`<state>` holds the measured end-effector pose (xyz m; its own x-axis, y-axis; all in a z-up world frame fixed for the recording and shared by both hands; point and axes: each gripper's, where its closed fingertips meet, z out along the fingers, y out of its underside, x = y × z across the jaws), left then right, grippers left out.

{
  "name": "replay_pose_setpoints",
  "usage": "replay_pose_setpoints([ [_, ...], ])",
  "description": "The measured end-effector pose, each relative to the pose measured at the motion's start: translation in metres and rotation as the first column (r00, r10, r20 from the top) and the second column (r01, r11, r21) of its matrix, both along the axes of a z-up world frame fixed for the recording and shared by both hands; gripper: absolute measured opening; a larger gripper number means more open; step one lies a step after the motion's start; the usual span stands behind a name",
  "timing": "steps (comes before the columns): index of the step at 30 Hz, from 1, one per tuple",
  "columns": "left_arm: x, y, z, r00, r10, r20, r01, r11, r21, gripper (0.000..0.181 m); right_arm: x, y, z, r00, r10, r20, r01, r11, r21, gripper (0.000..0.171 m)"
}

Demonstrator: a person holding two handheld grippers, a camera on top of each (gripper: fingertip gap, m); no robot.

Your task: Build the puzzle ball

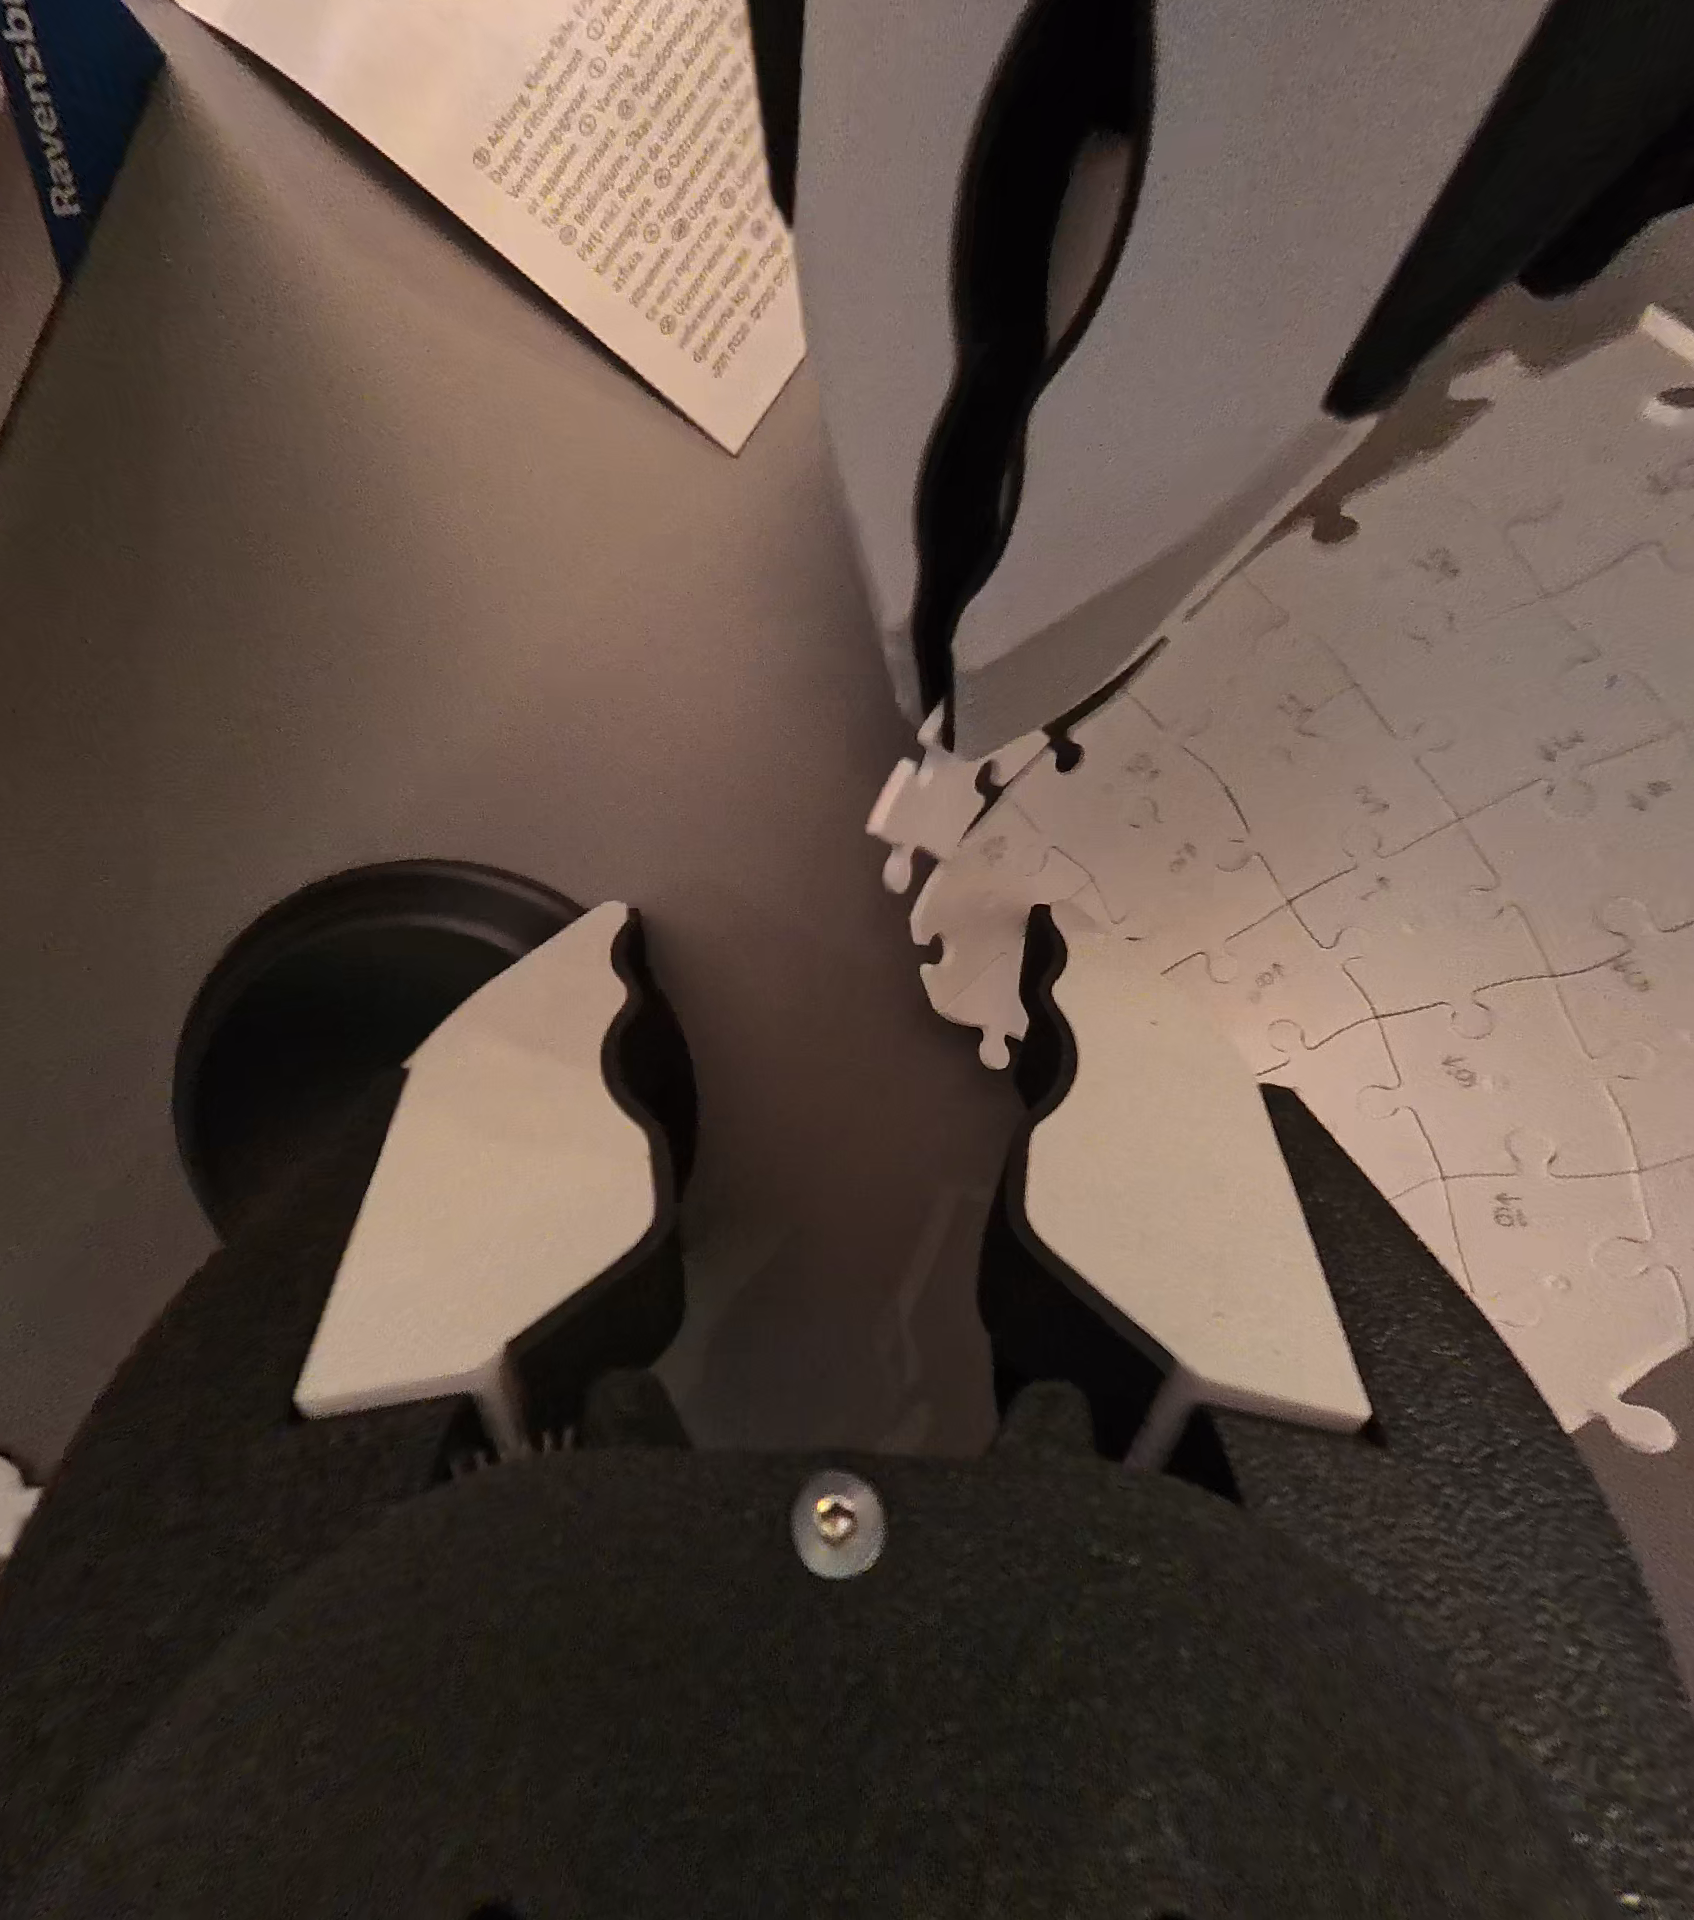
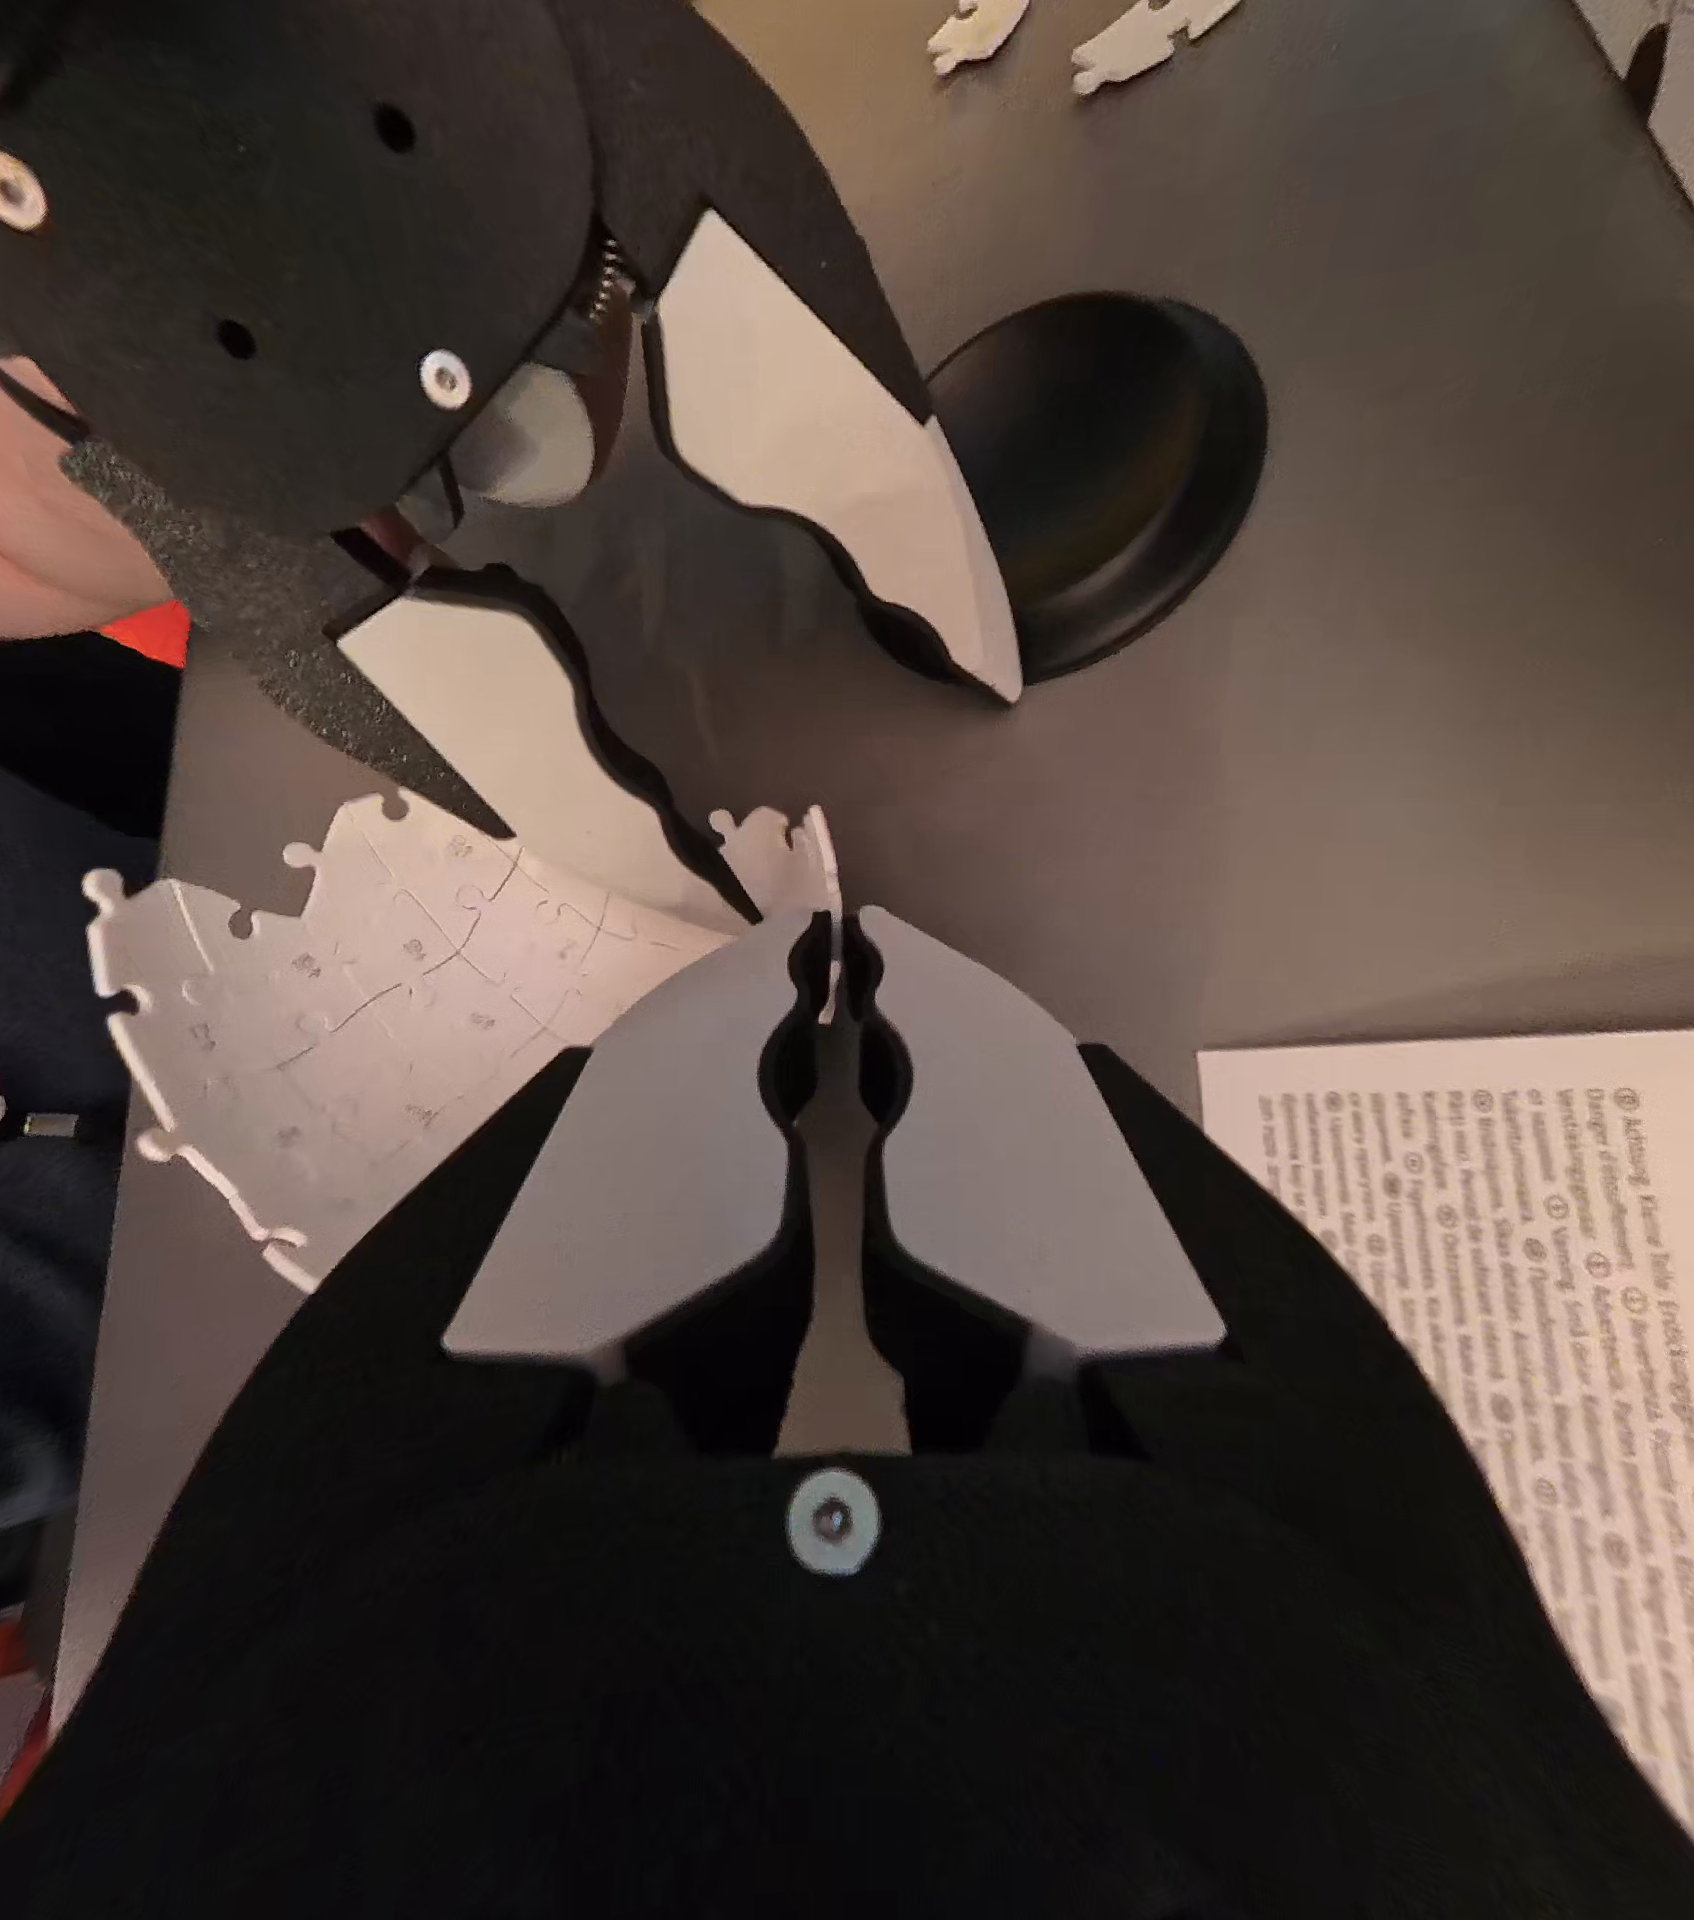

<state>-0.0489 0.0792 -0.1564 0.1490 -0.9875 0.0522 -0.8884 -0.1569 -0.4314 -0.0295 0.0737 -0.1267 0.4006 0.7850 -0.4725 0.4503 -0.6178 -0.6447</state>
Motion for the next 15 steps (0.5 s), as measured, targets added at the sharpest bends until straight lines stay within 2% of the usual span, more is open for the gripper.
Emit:
replay_pose_setpoints([
  [9, -0.0004, 0.0068, -0.0023, 0.994, -0.024, -0.107, 0.029, 0.998, 0.047, 0.077, -0.0041, 0.009, -0.0027, 0.998, -0.02, -0.051, 0.018, 0.999, -0.034, 0.003],
  [15, 0.0003, 0.0091, -0.0018, 0.992, -0.047, -0.115, 0.054, 0.996, 0.064, 0.081, -0.0074, 0.0107, -0.0051, 0.999, -0.006, -0.052, 0.002, 0.997, -0.074, 0.003],
])
